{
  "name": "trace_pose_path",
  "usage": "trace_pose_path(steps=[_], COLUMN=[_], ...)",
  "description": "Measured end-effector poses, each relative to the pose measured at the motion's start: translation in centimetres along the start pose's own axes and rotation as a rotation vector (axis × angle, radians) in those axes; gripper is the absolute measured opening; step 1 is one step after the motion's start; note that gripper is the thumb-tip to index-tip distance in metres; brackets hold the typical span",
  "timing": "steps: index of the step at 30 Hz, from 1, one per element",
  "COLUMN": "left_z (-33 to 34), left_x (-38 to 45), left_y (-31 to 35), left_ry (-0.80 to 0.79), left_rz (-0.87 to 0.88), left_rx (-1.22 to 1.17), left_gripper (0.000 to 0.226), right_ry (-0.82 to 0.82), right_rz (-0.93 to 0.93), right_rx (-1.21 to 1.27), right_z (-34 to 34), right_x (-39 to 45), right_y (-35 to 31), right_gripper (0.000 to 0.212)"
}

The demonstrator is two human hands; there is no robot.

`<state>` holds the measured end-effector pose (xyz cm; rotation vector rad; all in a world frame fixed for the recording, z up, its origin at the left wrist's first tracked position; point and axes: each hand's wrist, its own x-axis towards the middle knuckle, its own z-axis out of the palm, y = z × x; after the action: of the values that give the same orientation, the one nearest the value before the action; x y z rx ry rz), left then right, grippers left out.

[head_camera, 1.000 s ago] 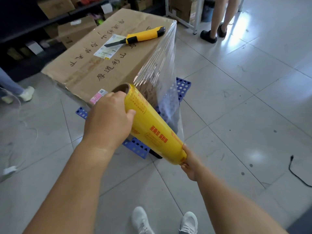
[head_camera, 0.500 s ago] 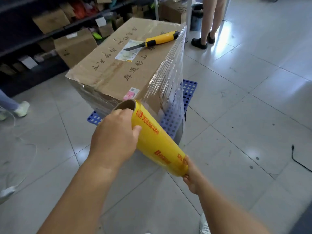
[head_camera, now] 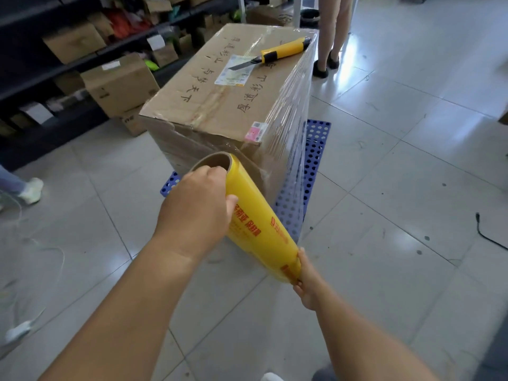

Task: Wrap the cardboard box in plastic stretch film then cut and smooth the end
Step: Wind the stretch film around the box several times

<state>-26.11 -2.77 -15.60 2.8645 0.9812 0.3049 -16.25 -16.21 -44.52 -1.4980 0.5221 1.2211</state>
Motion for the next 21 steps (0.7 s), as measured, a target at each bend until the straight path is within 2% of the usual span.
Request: trace_pose_path(steps=[15, 21], left_z=[-0.6, -0.6], left_x=[2.3, 5.2], left_y=[-7.7, -11.4], left_ry=[-0.075, -0.105], left_rz=[0.107, 0.203], left_rx=[-0.022, -0.059], left_gripper=[0.028, 0.026], right_ry=[-0.062, 0.012], right_rz=[0.002, 0.017], right_rx=[0.145, 0.245], right_z=[9.4, 13.7], right_x=[0.0, 0.7], right_y=[2.2, 2.3], right_gripper=[0.074, 0.067])
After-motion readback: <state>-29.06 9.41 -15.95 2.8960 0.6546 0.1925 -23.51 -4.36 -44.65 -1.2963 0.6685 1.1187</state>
